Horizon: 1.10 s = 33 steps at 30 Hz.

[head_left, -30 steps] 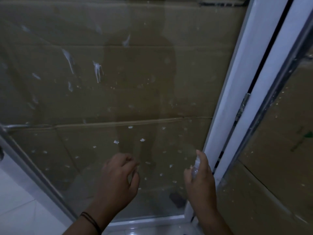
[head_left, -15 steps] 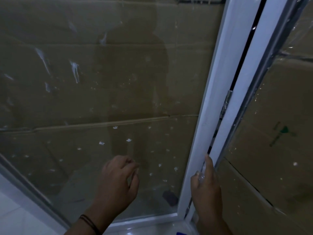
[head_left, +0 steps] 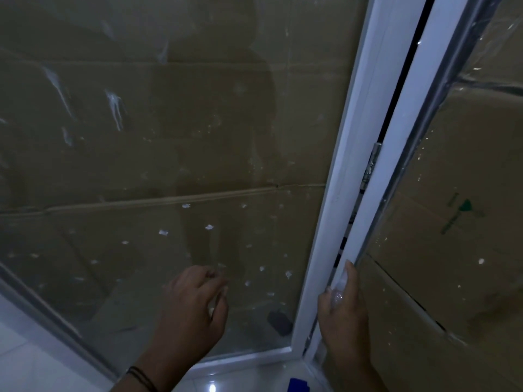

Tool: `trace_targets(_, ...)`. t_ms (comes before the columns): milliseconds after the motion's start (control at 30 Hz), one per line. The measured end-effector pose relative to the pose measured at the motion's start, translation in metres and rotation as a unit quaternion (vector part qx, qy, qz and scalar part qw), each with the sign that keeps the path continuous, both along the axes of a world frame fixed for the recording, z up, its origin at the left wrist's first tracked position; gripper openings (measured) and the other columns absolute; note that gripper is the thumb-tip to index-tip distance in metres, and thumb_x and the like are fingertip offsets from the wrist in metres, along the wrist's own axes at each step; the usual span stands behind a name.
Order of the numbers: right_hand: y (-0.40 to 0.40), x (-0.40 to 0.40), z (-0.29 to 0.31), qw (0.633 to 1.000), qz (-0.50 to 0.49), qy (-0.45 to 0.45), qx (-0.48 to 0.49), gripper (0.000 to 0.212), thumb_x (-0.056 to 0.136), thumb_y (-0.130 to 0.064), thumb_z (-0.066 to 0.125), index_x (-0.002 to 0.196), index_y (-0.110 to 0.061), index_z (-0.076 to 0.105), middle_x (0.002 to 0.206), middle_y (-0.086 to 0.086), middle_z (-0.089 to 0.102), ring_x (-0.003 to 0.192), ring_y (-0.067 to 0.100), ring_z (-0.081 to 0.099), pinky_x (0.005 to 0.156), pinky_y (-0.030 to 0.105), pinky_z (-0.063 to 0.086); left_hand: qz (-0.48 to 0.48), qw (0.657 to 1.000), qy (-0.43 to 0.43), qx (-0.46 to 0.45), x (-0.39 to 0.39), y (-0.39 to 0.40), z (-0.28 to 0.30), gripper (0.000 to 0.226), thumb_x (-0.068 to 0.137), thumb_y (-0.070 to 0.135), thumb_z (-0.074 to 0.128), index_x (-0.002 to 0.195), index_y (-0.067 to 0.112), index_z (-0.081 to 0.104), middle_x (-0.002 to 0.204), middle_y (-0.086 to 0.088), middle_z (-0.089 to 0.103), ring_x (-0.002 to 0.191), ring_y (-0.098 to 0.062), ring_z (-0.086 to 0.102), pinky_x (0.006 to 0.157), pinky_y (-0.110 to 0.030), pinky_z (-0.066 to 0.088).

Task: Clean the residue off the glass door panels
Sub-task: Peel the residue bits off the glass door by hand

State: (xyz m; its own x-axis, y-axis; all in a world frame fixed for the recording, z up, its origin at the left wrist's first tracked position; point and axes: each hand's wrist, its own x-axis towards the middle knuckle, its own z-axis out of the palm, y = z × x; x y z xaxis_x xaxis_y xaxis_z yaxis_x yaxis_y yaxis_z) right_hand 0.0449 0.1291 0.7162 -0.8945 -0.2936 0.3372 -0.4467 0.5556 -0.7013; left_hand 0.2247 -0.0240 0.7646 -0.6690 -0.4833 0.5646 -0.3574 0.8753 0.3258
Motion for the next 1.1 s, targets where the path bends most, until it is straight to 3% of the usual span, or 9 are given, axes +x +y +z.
trace_targets(133,-0.006,0.016,-0.002,0.996,0.029,-0.039,-0.074,0.076,0.087,-0.016,0.061,0.145,-0.034,0.016,0.137,0.003,0.046,0.113,0.021,0.053,0.094,0.026,0.038,-0.001,1.000,0.002,0.029,0.011,0.000,-0.007,0.032,0.080,0.030,0.049,0.098,0.016,0.071,0.092,0.002,0.062,0.086,-0.014,0.056,0.074,-0.028,0.045)
trace_targets(233,-0.015,0.032,-0.002,0.983,0.067,-0.133,-0.104,0.078,0.090,-0.015,0.056,0.146,-0.040,0.008,0.123,-0.010,0.043,0.085,0.003,0.055,0.079,0.023,0.043,-0.021,0.998,0.005,0.066,0.022,0.002,-0.010,0.039,0.081,0.028,0.051,0.116,0.017,0.064,0.097,0.004,0.063,0.088,-0.010,0.056,0.077,-0.018,0.040)
trace_targets(333,-0.023,0.049,-0.003,0.975,0.072,-0.164,-0.135,0.071,0.091,-0.013,0.055,0.145,-0.035,0.015,0.120,-0.013,0.043,0.096,0.007,0.051,0.086,0.022,0.039,-0.039,0.994,0.005,0.100,0.035,0.002,-0.017,0.052,0.077,0.021,0.063,0.129,0.016,0.057,0.102,0.003,0.066,0.091,-0.008,0.057,0.079,-0.013,0.039)
trace_targets(500,-0.036,0.090,-0.003,0.973,0.075,-0.150,-0.158,0.065,0.090,-0.017,0.059,0.144,-0.028,0.025,0.113,-0.033,0.041,0.094,-0.015,0.041,0.073,-0.009,0.028,-0.069,0.986,0.011,0.154,0.064,0.000,-0.031,0.065,0.073,0.020,0.067,0.136,0.021,0.049,0.102,0.003,0.067,0.093,-0.001,0.055,0.086,0.000,0.032)
trace_targets(633,-0.049,0.123,-0.009,0.984,0.070,-0.071,-0.149,0.066,0.085,-0.011,0.064,0.143,-0.013,0.032,0.123,-0.015,0.041,0.103,-0.026,0.024,0.074,-0.015,0.017,-0.077,0.982,0.009,0.173,0.084,0.001,-0.044,0.075,0.072,0.021,0.067,0.140,0.033,0.038,0.099,0.014,0.060,0.093,0.010,0.047,0.082,0.009,0.025)
trace_targets(700,-0.054,0.136,-0.014,0.986,0.066,-0.032,-0.147,0.069,0.085,-0.008,0.063,0.144,-0.018,0.029,0.126,-0.021,0.039,0.105,-0.032,0.023,0.078,-0.015,0.017,-0.072,0.980,0.013,0.182,0.093,-0.001,-0.054,0.080,0.073,0.021,0.068,0.143,0.038,0.032,0.102,0.014,0.060,0.095,0.007,0.050,0.083,0.006,0.028)
trace_targets(867,-0.056,0.143,-0.036,0.990,0.072,-0.035,-0.119,0.080,0.087,-0.009,0.059,0.135,-0.053,0.013,0.131,-0.022,0.045,0.117,0.013,0.052,0.095,0.026,0.047,-0.053,0.983,0.014,0.177,0.107,-0.014,-0.079,0.073,0.070,0.023,0.067,0.138,0.033,0.039,0.106,0.007,0.065,0.099,-0.003,0.055,0.084,-0.002,0.033)
trace_targets(1000,-0.064,0.131,-0.056,0.987,0.096,-0.043,-0.120,0.079,0.087,-0.010,0.060,0.130,-0.061,0.016,0.127,-0.040,0.032,0.122,-0.002,0.042,0.096,0.014,0.037,-0.038,0.985,0.045,0.162,0.098,-0.032,-0.109,0.068,0.070,0.021,0.067,0.133,0.033,0.044,0.106,0.005,0.065,0.097,-0.005,0.055,0.081,-0.001,0.033)
trace_targets(1100,-0.081,0.124,-0.078,0.984,0.104,-0.066,-0.131,0.070,0.088,-0.024,0.059,0.142,-0.044,0.021,0.135,-0.018,0.048,0.122,0.010,0.049,0.097,0.022,0.040,-0.040,0.986,0.064,0.150,0.085,-0.040,-0.137,0.068,0.069,0.019,0.069,0.133,0.026,0.046,0.106,0.002,0.064,0.095,-0.003,0.055,0.086,0.002,0.031)
